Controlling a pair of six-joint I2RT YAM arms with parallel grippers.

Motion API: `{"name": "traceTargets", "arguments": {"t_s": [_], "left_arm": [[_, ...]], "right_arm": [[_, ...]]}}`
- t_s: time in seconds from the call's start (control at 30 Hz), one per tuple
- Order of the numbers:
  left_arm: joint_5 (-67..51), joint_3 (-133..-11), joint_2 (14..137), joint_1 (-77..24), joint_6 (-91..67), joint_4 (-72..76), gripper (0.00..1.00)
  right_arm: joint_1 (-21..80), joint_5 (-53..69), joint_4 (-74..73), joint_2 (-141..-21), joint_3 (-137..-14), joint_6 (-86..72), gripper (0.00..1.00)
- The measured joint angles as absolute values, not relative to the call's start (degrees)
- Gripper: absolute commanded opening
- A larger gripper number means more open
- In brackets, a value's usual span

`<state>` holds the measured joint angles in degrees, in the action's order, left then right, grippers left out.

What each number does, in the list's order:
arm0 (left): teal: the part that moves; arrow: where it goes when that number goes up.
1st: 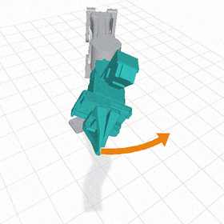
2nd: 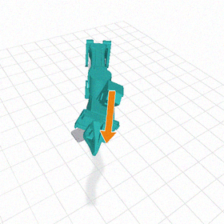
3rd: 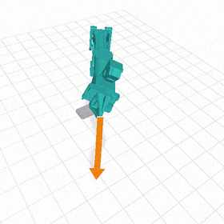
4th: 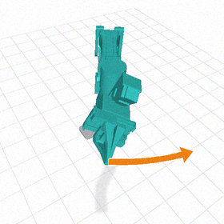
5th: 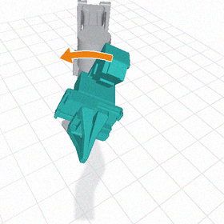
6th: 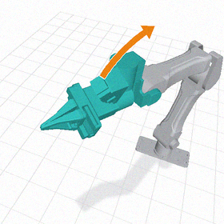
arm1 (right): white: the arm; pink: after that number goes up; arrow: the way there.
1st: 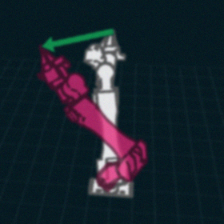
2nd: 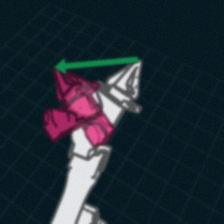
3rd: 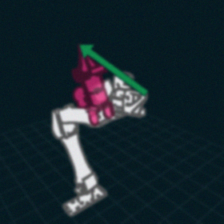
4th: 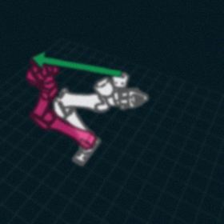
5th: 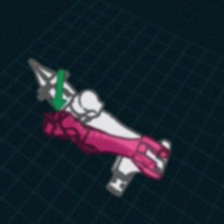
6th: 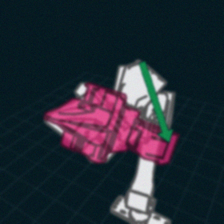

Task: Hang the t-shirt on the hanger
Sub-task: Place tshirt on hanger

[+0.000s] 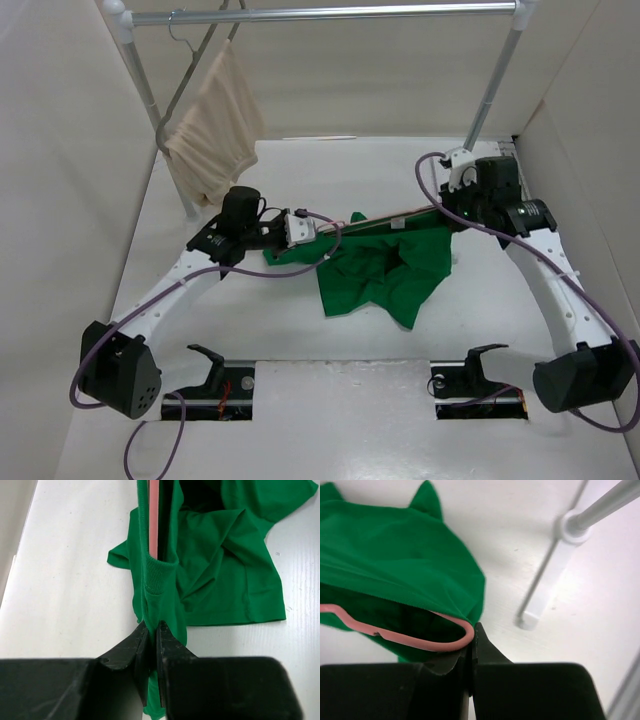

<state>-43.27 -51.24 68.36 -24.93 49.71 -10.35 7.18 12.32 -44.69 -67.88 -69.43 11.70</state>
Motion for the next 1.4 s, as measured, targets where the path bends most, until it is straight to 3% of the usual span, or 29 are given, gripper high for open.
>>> {"name": "traceTargets", "arguments": {"t_s": [0.17,0.43,0.8,1.1,1.27,1.37,1.4], "left_arm": [[-43.0,-52.0,68.1,-24.3,50.5,-11.9,0.0],[-43.7,-52.4,68.1,-25.0,56.7,-13.4,0.0],[-41.5,-52.4,68.1,-25.1,57.0,-13.0,0.0],[-39.0,-52.4,68.3,-22.4,56.2,-19.2,0.0],[-39.4,-52.5,68.7,-22.1,60.0,-23.8,0.0],[-39.9,-52.5,68.7,-22.0,61.8,-25.3,0.0],[-40.2,-52.5,68.7,-22.1,62.1,-25.6,0.0]], "right_arm": [[15.2,-1.2,-48.1,-72.2,-75.2,14.3,0.0],[4.6,11.9,-49.6,-71.7,-76.0,19.7,0.0],[3.2,16.8,-51.1,-72.0,-77.0,28.2,0.0],[19.7,17.3,-45.3,-69.1,-77.3,37.4,0.0],[23.9,20.6,-43.5,-75.2,-82.9,42.1,0.0],[26.4,22.6,-43.8,-82.1,-87.8,45.6,0.12],[27.2,23.4,-44.0,-84.5,-88.8,46.7,0.38]]}}
